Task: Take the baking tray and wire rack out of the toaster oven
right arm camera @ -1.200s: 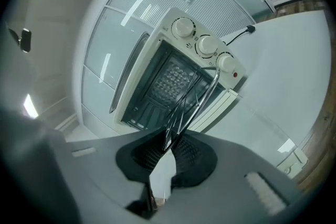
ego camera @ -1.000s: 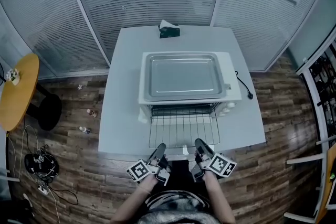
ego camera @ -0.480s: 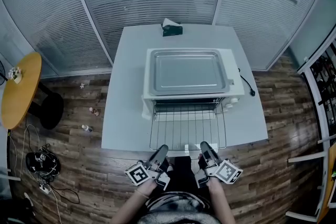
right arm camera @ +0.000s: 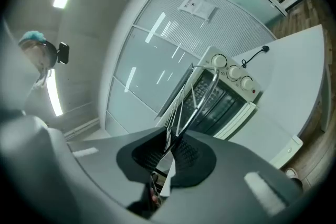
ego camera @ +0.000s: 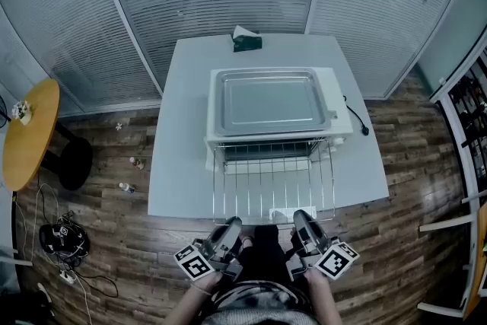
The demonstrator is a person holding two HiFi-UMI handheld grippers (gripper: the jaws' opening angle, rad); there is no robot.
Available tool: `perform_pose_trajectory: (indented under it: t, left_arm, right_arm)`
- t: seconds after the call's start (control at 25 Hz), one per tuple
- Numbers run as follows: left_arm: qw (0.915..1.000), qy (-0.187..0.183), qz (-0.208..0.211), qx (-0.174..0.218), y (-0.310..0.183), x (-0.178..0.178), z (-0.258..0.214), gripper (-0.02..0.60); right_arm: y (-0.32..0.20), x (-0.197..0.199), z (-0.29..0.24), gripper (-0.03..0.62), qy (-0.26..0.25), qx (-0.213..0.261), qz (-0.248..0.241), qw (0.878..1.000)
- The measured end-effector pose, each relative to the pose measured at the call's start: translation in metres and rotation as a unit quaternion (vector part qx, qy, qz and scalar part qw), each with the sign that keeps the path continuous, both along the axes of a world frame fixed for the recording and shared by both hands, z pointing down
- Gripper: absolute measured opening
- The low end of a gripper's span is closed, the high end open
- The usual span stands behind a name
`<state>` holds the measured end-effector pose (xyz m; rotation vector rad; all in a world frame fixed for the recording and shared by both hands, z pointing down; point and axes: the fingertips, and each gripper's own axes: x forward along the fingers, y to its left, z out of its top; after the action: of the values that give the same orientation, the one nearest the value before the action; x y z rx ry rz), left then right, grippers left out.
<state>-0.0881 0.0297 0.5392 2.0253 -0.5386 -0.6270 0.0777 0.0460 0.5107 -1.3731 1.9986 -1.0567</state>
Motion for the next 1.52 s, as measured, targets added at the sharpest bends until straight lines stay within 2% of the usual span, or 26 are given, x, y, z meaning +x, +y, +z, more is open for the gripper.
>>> perform_pose_trajectory:
  t: [0.2,0.44,0.56,0.88,1.52]
  left_arm:
    - [0.9988,-0.011,0.005,0.048,0.003,-0.003,-0.021,0.04]
    - [0.9982,-0.021,-0.007,0.056,-0.019,0.0,-0.041,0.04]
    - [0.9984,-0.024,-0.014,0.049,-0.033,0.002,-0.047,0.04]
    - [0.9995,-0.012,-0.029,0.006,-0.069,0.015,-0.061,0.031]
    - [0.9986,-0.005,-0.044,-0.028,-0.155,0.035,-0.074,0.029]
  right_arm:
    - [0.001,-0.001,-0.02,0.021,-0.006,0.04,-0.008,0.999]
    - [-0.022,0.004,-0.034,0.021,-0.031,0.038,-0.001,0.999]
    - [-0.039,0.003,-0.043,0.02,-0.049,0.039,-0.005,0.998]
    - [-0.075,0.019,-0.04,0.02,-0.086,0.004,0.002,0.996]
    - [-0.162,0.038,-0.053,0.034,-0.077,-0.008,-0.005,0.997]
